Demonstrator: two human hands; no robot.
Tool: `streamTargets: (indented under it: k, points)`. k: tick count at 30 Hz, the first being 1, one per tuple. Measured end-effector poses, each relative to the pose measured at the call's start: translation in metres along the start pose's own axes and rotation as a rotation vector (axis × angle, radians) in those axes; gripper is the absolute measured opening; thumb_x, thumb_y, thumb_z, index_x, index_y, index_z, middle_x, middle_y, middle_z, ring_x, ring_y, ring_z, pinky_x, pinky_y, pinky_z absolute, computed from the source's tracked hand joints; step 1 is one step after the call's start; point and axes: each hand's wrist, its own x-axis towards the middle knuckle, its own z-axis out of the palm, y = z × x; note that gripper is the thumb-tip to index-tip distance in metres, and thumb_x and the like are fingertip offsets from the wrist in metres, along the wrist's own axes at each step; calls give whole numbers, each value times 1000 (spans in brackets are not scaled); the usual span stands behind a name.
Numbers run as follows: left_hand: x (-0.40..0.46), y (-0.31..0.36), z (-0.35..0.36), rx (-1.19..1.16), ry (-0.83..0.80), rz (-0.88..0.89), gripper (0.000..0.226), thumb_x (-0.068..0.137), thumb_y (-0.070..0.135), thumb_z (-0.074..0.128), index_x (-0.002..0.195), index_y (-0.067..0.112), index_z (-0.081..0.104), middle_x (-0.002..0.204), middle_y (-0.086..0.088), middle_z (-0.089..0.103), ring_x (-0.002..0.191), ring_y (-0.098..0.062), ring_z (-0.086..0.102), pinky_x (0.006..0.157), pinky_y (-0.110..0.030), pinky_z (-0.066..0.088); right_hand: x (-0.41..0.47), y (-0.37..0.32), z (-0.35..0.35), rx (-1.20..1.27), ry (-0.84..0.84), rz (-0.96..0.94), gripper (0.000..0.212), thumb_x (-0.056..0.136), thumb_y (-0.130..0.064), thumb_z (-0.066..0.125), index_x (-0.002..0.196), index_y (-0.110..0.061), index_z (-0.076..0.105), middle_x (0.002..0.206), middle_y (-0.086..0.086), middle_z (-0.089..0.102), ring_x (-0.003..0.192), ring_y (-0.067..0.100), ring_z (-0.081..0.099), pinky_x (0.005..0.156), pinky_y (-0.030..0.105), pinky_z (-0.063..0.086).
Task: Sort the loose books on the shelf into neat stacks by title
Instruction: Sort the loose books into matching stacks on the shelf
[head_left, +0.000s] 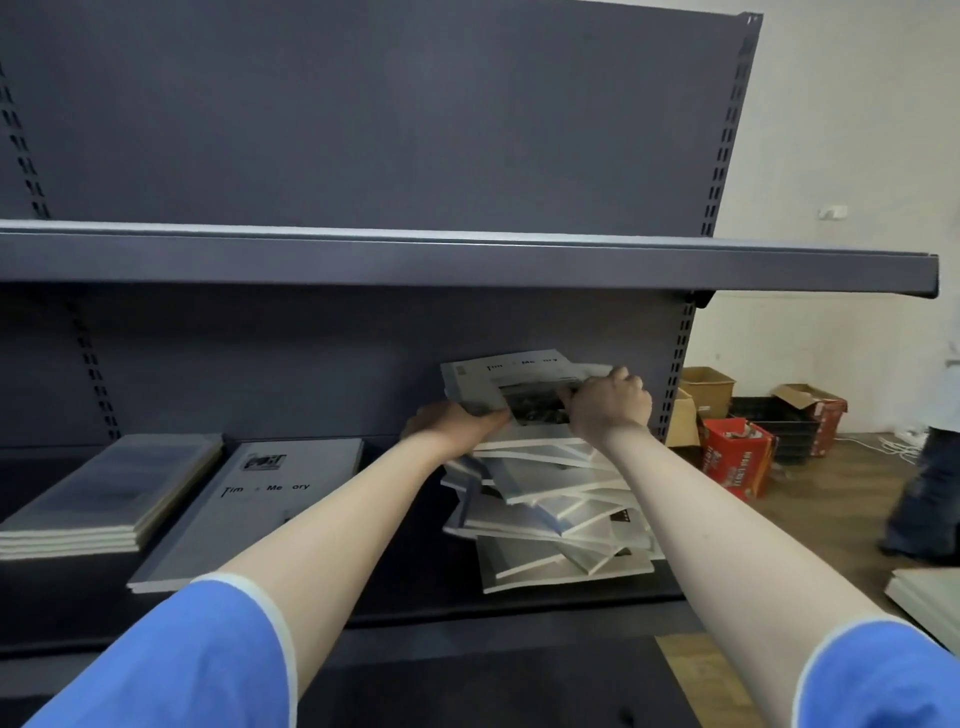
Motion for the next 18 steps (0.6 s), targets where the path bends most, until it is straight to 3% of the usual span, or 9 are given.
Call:
streamTargets:
  k: [3,9,12,14,18]
  points:
    - [0,2,-3,11,21,5,79,83,63,53,140,10,41,142,-8,47,126,-27,48,96,-30,43,2,0,0,40,-37,72,73,96,-62,29,138,-5,47,138,20,41,127,35,42,102,43,42]
    - [-3,-6,-11,-88,50,55,64,84,54,60,128,8,52,128,-8,57,117,-25,56,84,-25,44,2,1,-10,85,-28,95,65,92,-64,38,122,-10,58,122,10,61,112,27,59,88,33,48]
    - [-3,-10,-15,-163,30,87,42,83,49,64,98,10,57,88,-2,64,82,-19,67,54,-21,45,-4,-3,-17,152,4,122,63,90,-61,46,125,-10,56,122,9,61,113,27,59,87,32,47]
    - [-3,-11,-19,-206,20,107,36,84,44,65,80,10,54,69,1,61,56,-14,62,37,-17,37,-9,-7,-23,199,27,114,53,92,-53,51,122,-10,58,121,9,63,112,27,60,83,30,45]
    - [-5,-20,-31,-251,45,120,30,84,38,67,75,14,53,63,0,58,45,-10,54,37,-18,37,-18,-21,-30,192,66,106,34,96,-32,53,121,-10,59,121,9,64,112,28,60,82,30,45]
